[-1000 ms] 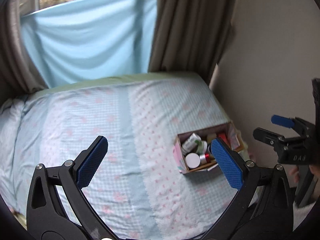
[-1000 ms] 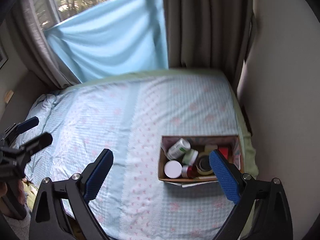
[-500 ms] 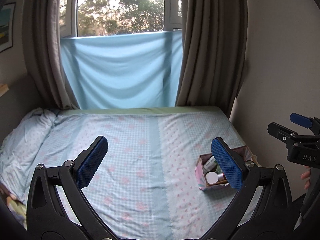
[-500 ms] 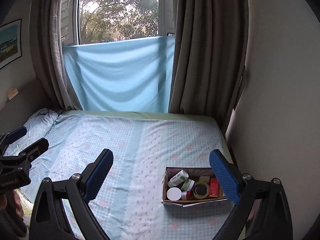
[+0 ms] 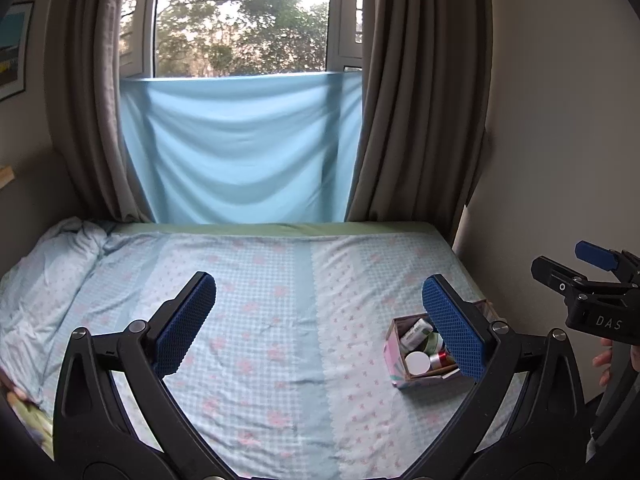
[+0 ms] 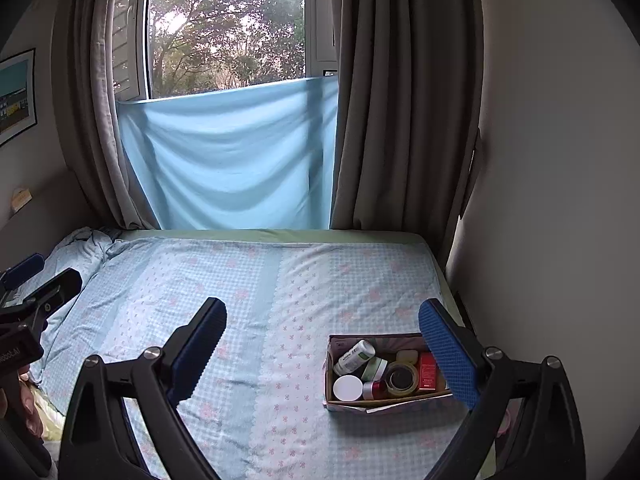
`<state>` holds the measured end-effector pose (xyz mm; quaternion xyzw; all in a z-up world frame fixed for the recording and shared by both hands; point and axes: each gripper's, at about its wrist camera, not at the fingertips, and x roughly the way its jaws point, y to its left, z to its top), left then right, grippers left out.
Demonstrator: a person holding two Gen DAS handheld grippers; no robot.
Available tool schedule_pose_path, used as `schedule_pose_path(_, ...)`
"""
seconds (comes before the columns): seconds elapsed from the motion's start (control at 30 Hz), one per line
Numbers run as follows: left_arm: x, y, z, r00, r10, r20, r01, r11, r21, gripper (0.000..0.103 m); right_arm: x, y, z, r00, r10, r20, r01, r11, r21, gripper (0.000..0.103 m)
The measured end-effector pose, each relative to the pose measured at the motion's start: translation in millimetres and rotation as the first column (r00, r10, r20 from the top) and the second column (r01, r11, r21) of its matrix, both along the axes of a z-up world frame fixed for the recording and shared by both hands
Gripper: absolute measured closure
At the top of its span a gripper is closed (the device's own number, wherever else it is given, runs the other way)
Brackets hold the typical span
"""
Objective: Organize rigid objects
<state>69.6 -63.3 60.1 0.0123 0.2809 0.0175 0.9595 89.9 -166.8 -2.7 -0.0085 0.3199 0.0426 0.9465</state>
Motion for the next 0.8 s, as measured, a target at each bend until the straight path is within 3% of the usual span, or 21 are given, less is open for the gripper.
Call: schedule_pose_path(0.8,6.0,1.9,-2.8,1.000,-0.004,-0.010,0.004,1.000,-0.005,0.000,12.3,8.4,-0.5,1.000,0.014,0.000,-0.014,1.000,0.004,0.007)
